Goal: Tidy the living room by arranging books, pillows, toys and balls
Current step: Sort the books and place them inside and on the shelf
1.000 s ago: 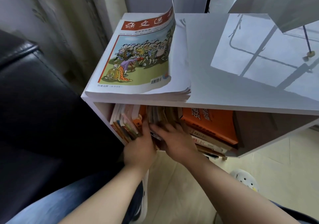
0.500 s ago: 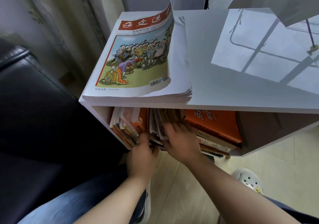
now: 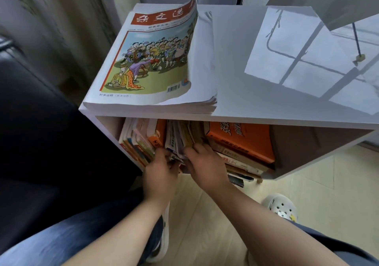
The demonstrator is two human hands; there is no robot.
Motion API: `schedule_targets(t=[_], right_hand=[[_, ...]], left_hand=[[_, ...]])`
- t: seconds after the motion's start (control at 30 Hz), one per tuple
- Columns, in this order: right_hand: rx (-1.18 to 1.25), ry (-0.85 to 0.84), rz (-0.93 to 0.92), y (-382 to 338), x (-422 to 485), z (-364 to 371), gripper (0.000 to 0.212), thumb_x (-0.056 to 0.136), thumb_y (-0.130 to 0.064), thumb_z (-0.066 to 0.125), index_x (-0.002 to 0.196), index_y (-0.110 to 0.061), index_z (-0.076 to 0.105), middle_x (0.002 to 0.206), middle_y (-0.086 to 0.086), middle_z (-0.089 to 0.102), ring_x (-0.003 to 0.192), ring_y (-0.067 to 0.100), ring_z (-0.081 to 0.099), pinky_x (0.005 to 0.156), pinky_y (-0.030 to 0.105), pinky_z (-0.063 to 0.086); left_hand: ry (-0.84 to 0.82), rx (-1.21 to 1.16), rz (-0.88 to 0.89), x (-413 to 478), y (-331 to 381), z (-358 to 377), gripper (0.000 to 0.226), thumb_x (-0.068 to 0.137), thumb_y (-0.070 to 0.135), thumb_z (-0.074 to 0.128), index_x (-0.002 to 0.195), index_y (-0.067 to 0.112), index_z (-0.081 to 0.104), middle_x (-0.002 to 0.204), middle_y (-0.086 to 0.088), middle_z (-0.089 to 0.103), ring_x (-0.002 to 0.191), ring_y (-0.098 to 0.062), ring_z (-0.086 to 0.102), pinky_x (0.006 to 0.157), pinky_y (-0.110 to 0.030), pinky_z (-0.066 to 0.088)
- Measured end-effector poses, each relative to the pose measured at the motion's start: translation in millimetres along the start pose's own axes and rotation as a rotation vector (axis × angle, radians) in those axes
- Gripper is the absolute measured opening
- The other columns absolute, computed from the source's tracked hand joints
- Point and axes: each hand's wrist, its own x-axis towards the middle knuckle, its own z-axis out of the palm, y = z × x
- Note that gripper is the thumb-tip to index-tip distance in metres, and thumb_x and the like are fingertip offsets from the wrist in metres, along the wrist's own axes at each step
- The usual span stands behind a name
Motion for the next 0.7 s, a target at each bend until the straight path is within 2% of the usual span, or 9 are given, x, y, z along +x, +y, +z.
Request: schedule_targets(t=[0.07,0.1,0.17,0.23,0.3,0.47,0.6,0.7], right_hand=[[0.021,-0.017,0.026,1.9,-0.4,0.3,0.032,0.061,-0.019,0.083,0.091,-0.020,0.069,0.081,0.004,0.065,0.074,0.025,0.066,0.049,0.030,0.051],[0.045,-0.029,0.042,0.8,-0.3,-1.8,0.032,0.072,-0.020,0.076,0.103,-0.019,0.066,0.094,0.006,0.064,0.088,0.027,0.064,0.060,0.034,0.053],[0.075,-0.079,0.051,2.9,0.8,-3.0,0.040,0.089,-0.026,0.058,0.128,-0.021,0.051,0.120,0.007,0.055,0.117,0.027,0.049,0.085,0.036,0.047],[0.122,-0.159,0.050,6.3,1.4,-7.7,0.049,0.093,-0.030,0.052,0.140,-0.028,0.038,0.131,0.004,0.046,0.126,0.024,0.037,0.095,0.032,0.039],[0.193,-0.209,0.052,11.8,3.7,-9.5,0.054,0.092,-0.030,0.055,0.142,-0.032,0.036,0.134,0.004,0.044,0.128,0.023,0.034,0.098,0.029,0.037],[0.272,-0.251,0.053,20.3,6.4,-6.0,0.054,0.087,-0.026,0.062,0.138,-0.032,0.044,0.136,0.003,0.046,0.129,0.023,0.035,0.101,0.028,0.035],[0.299,-0.200,0.104,16.3,6.5,-1.1,0.050,0.087,-0.026,0.063,0.135,-0.027,0.049,0.132,0.002,0.050,0.125,0.019,0.039,0.095,0.025,0.036],[0.366,-0.129,0.252,15.4,7.3,0.7,0.043,0.080,-0.025,0.070,0.121,-0.015,0.059,0.120,0.005,0.057,0.112,0.021,0.051,0.085,0.026,0.042]], left_hand=[[-0.009,-0.009,-0.034,0.5,3.3,-0.3,0.033,0.084,0.012,0.066,0.111,0.007,0.047,0.100,-0.015,0.068,0.088,-0.033,0.067,0.070,-0.040,0.055],[-0.009,-0.013,-0.044,-1.1,4.0,-0.5,0.038,0.084,0.012,0.066,0.115,0.008,0.044,0.101,-0.016,0.067,0.088,-0.034,0.067,0.070,-0.041,0.055],[0.003,-0.004,-0.028,-4.2,1.5,1.5,0.049,0.084,0.013,0.066,0.125,0.008,0.039,0.102,-0.017,0.067,0.087,-0.034,0.067,0.068,-0.041,0.056],[0.014,0.041,0.002,-7.1,-1.7,3.8,0.055,0.084,0.016,0.066,0.131,0.009,0.038,0.100,-0.017,0.069,0.083,-0.033,0.068,0.065,-0.040,0.056],[0.021,0.073,0.020,-8.4,-2.5,4.5,0.056,0.085,0.020,0.066,0.133,0.010,0.039,0.096,-0.017,0.070,0.079,-0.033,0.069,0.062,-0.038,0.055],[-0.016,0.248,0.103,-3.6,2.4,-3.3,0.036,0.089,0.024,0.060,0.120,0.009,0.047,0.094,-0.016,0.067,0.077,-0.035,0.067,0.060,-0.037,0.055],[-0.064,0.405,0.149,-0.7,3.1,-9.3,0.034,0.094,0.033,0.050,0.121,0.012,0.043,0.095,-0.012,0.066,0.079,-0.030,0.067,0.060,-0.033,0.052],[-0.060,0.409,0.198,3.8,1.7,-11.7,0.032,0.094,0.029,0.052,0.118,0.009,0.046,0.094,-0.014,0.066,0.078,-0.032,0.066,0.059,-0.033,0.050]])
